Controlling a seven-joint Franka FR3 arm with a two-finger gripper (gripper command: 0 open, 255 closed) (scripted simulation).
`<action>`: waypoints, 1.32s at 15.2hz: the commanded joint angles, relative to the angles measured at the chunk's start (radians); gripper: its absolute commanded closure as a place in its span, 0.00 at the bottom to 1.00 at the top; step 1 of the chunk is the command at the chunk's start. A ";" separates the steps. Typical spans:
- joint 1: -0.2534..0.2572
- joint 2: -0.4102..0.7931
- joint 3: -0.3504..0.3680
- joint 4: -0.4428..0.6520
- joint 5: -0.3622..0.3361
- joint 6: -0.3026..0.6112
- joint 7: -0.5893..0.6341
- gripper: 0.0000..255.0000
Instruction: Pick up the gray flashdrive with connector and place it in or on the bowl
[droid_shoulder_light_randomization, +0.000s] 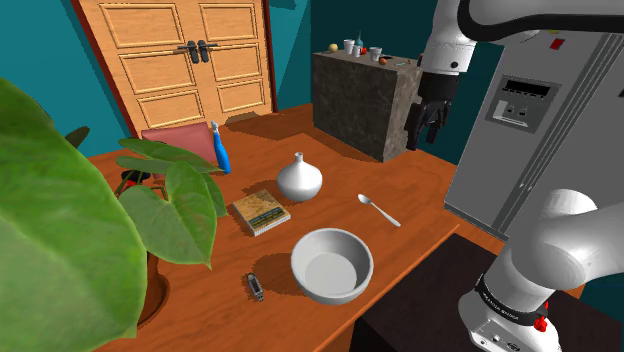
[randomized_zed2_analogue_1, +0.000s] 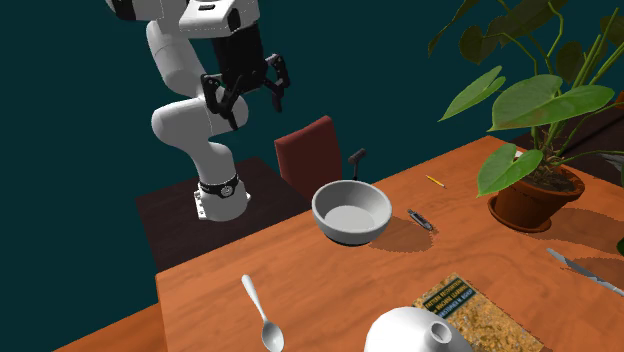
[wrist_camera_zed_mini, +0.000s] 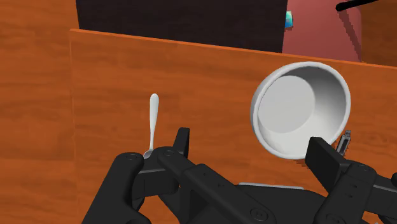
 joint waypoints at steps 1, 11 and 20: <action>0.000 0.000 0.000 0.000 0.000 0.000 0.000 0.00; 0.060 0.128 0.214 -0.102 0.120 0.273 0.197 0.00; 0.086 0.380 0.407 -0.071 0.154 0.531 0.385 0.00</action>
